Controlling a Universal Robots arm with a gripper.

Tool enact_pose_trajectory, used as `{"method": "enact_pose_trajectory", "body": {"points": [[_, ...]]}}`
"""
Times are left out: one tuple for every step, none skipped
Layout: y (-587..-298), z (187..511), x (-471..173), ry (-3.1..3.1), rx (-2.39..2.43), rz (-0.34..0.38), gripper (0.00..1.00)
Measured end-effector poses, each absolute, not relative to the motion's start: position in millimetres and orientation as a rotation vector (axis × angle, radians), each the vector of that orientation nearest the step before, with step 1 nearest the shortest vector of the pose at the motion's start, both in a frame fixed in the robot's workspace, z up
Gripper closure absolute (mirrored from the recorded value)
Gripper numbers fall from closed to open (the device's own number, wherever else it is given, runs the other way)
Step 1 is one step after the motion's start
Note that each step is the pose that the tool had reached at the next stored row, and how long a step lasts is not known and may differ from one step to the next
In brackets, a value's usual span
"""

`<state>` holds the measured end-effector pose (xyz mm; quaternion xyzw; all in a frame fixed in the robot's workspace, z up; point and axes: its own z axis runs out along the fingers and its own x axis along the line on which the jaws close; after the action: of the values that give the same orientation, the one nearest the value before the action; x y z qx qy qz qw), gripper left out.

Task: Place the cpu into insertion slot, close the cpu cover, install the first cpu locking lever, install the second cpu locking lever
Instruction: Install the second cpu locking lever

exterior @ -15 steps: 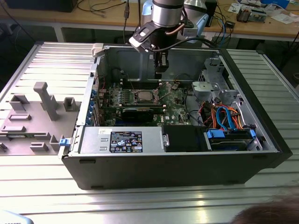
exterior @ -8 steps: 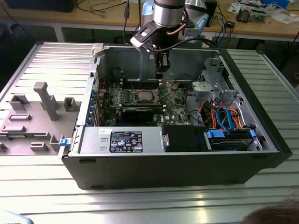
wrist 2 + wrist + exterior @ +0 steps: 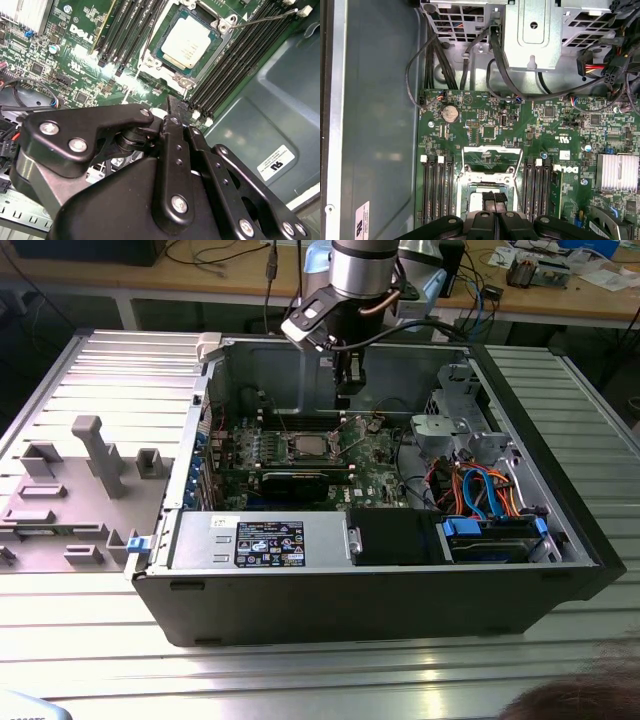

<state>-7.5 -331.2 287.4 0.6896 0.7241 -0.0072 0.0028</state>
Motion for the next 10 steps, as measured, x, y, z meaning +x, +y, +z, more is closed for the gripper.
{"method": "enact_pose_trajectory", "body": {"points": [[-331.2, 287.4, -7.2, 2.271, 2.163, -0.023, 0.89], [-331.2, 287.4, -6.9, 2.271, 2.162, -0.023, 0.89], [-331.2, 287.4, -3.5, 2.271, 2.163, -0.023, 0.89], [-331.2, 287.4, -1.6, 2.271, 2.163, -0.023, 0.89], [-331.2, 287.4, 1.9, 2.271, 2.163, -0.023, 0.89], [-331.2, 287.4, 3.6, 2.271, 2.162, -0.023, 0.89], [-331.1, 287.4, 3.9, 2.271, 2.163, -0.023, 0.89], [-331.2, 287.4, 4.1, 2.271, 2.163, -0.023, 0.89], [-331.2, 287.4, 4.5, 2.271, 2.163, -0.023, 0.89], [-331.2, 287.4, 4.7, 2.271, 2.162, -0.023, 0.89]]}}
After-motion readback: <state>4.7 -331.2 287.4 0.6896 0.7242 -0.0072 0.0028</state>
